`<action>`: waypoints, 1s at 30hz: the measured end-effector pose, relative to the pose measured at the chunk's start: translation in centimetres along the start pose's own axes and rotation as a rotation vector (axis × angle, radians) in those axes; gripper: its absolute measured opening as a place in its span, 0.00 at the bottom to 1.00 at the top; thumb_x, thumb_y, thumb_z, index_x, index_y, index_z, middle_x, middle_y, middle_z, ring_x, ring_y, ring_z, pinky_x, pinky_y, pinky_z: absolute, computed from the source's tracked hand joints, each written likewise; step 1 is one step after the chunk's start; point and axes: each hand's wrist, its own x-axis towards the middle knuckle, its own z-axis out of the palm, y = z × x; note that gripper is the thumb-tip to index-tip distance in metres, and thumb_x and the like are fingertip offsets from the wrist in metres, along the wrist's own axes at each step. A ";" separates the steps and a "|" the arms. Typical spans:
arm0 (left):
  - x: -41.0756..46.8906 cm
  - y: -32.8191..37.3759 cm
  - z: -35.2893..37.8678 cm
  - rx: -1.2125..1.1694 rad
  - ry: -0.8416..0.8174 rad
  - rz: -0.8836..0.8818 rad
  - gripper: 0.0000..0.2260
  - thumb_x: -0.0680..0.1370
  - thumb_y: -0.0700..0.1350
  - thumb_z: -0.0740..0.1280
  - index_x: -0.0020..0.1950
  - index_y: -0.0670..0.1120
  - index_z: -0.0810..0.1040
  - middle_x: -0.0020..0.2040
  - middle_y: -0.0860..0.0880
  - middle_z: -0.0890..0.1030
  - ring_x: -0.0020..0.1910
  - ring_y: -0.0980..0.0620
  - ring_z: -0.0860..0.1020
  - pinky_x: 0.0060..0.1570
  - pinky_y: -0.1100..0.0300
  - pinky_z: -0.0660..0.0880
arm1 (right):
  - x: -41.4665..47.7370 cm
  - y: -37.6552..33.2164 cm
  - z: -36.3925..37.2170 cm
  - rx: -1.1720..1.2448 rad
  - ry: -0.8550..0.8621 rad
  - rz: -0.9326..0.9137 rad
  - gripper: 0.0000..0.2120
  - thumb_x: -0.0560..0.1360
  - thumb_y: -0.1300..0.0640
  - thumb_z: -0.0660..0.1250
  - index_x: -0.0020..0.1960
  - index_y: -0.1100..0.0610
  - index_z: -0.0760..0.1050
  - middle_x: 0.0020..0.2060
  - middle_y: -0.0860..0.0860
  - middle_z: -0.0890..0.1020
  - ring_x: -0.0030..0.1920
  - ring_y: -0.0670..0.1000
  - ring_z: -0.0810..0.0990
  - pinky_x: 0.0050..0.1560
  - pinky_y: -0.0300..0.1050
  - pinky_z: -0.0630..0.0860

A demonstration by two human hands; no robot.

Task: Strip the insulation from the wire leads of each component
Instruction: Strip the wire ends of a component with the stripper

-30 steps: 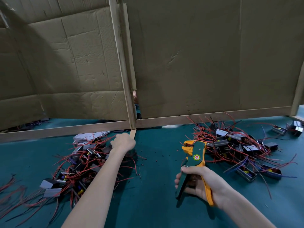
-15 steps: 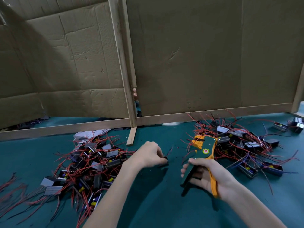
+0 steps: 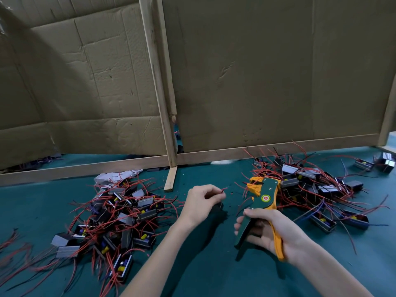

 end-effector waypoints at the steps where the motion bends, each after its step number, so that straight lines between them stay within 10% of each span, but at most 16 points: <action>1: 0.0 0.2 -0.2 -0.108 0.002 -0.021 0.03 0.74 0.39 0.72 0.41 0.45 0.84 0.37 0.50 0.83 0.35 0.59 0.78 0.40 0.67 0.75 | 0.0 0.1 0.1 -0.008 -0.004 -0.002 0.12 0.65 0.65 0.70 0.47 0.67 0.76 0.38 0.64 0.82 0.37 0.61 0.83 0.39 0.55 0.83; 30: -0.4 4.7 -2.8 -0.376 0.016 0.010 0.07 0.74 0.41 0.72 0.36 0.48 0.81 0.26 0.57 0.72 0.25 0.60 0.67 0.27 0.70 0.68 | -2.2 -0.2 1.3 -0.256 -0.302 -0.125 0.07 0.66 0.62 0.73 0.44 0.62 0.80 0.40 0.64 0.80 0.41 0.63 0.81 0.46 0.56 0.80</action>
